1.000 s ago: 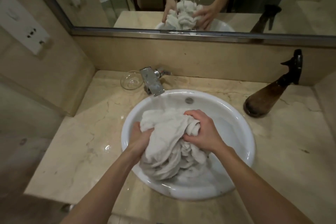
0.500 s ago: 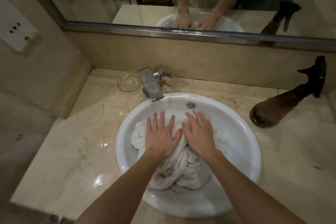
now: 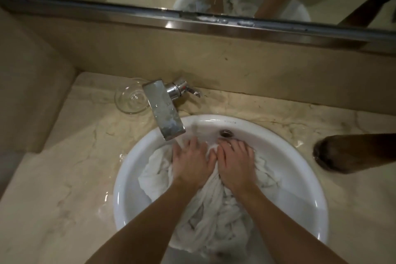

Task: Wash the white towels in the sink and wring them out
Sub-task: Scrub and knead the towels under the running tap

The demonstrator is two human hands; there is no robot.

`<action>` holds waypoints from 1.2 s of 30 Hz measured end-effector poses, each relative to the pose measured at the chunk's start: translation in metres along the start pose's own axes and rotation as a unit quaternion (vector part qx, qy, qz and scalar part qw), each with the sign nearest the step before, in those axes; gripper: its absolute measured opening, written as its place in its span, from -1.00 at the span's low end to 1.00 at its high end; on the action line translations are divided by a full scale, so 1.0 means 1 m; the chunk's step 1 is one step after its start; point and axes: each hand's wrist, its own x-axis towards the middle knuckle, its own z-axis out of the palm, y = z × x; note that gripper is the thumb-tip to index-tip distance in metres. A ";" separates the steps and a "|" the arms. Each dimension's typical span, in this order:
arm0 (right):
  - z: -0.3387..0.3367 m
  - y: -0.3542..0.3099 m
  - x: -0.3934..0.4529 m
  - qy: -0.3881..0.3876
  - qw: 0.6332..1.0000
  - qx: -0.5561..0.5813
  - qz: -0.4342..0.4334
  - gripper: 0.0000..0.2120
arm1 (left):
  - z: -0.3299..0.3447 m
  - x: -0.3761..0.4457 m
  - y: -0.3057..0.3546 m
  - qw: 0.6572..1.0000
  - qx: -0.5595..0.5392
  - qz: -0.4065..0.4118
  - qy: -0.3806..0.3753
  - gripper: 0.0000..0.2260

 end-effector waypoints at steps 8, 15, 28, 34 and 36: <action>0.004 -0.005 0.002 0.021 0.998 -0.049 0.012 -0.71 | 0.000 0.014 -0.001 0.998 -0.043 0.000 -0.036 -0.58; -0.016 -0.010 -0.028 -0.042 0.998 -0.039 0.032 -0.42 | -0.013 -0.027 -0.027 0.996 0.024 0.083 -0.025 -0.41; -0.014 -0.013 -0.064 -0.092 0.991 -0.049 0.086 -0.28 | 0.012 -0.072 -0.030 0.998 0.045 0.018 0.026 -0.26; -0.004 -0.009 -0.053 -0.080 0.990 -0.071 0.094 -0.38 | 0.020 -0.061 -0.024 0.999 0.033 0.024 0.023 -0.30; -0.003 -0.008 -0.049 -0.095 0.987 -0.091 0.091 -0.41 | 0.025 -0.059 -0.024 0.999 0.026 0.029 0.029 -0.32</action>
